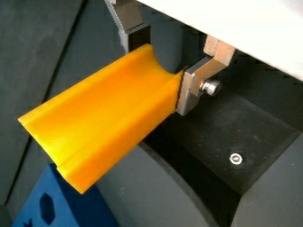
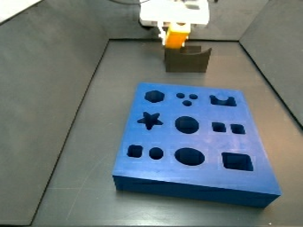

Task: Pick up the arch object. Move up. Place the arch object on the fixture. Regrasp the arch object. Move to above the board. Insert the arch object.
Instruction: Place the arch object on the fixture, then regrasp the arch object.

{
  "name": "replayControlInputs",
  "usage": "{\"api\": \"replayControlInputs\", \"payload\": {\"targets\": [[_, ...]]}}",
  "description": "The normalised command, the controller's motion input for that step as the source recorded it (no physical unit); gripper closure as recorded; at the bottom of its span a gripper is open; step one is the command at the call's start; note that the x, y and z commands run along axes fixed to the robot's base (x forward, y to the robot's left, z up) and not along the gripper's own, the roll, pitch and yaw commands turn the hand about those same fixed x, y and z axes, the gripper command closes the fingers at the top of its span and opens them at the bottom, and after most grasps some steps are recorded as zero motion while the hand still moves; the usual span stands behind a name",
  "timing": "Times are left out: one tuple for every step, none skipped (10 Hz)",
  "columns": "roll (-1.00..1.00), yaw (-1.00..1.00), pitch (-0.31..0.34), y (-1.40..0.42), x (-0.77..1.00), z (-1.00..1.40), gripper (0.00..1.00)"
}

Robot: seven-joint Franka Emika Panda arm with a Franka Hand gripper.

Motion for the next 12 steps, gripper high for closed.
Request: {"api": "replayControlInputs", "payload": {"targets": [[-0.18,-0.10,0.010,0.06,0.71,-0.39,1.00],[0.00,0.00,0.000,0.00,0.00,0.00,0.00],[0.01,-0.02,-0.039,0.00,0.00,1.00,0.00],[0.01,-0.01,-0.033,0.00,0.00,1.00,0.00],[0.02,0.01,-0.021,0.00,-0.01,1.00,0.00],[0.03,0.02,-0.001,0.00,-0.01,1.00,0.00],[0.03,0.03,0.030,0.00,-0.02,1.00,0.00],[0.03,0.03,0.051,0.01,-0.02,1.00,0.00],[0.03,0.02,0.062,0.01,-0.02,1.00,0.00],[0.03,0.00,0.084,0.01,-0.03,0.81,0.00],[0.03,0.00,0.086,0.01,-0.02,0.71,0.00],[0.04,-0.02,0.087,0.00,-0.03,0.53,0.00]]}}
